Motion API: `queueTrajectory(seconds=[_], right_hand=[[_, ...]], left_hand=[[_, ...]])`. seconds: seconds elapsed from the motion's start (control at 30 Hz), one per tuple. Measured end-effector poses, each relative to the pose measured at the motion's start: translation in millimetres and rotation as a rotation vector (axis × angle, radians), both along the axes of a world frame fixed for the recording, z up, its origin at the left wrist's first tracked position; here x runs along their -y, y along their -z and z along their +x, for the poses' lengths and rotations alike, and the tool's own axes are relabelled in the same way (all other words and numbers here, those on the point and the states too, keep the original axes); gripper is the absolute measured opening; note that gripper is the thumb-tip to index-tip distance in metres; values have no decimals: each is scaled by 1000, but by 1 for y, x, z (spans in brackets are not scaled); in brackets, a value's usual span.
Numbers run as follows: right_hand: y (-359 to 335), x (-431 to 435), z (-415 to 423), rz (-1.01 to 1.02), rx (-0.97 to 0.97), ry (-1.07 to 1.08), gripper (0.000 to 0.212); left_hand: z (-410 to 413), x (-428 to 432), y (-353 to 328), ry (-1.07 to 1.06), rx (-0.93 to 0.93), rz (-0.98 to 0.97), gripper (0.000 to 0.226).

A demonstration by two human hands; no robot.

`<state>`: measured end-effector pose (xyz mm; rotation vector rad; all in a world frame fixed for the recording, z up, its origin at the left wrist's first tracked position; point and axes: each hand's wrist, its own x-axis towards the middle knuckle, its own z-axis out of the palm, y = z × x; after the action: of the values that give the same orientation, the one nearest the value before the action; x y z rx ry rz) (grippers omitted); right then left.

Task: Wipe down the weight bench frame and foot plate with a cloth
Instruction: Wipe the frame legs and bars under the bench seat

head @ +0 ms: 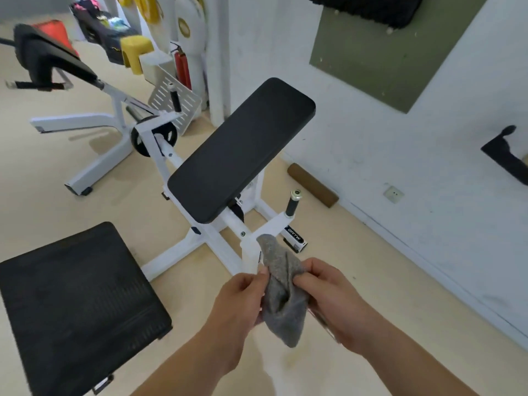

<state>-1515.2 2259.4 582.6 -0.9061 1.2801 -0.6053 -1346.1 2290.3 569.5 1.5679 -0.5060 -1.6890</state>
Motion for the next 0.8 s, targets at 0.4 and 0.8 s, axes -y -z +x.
queueTrajectory(seconds=[0.4,0.8], right_hand=[[-47,17,-70,-154,-75,250,15],[-3,113,-269,-21,-85,465,25]], left_hand=[[-73,42,-30,147,20,-288,17],[-258,133,-11,238,142,-190,34]])
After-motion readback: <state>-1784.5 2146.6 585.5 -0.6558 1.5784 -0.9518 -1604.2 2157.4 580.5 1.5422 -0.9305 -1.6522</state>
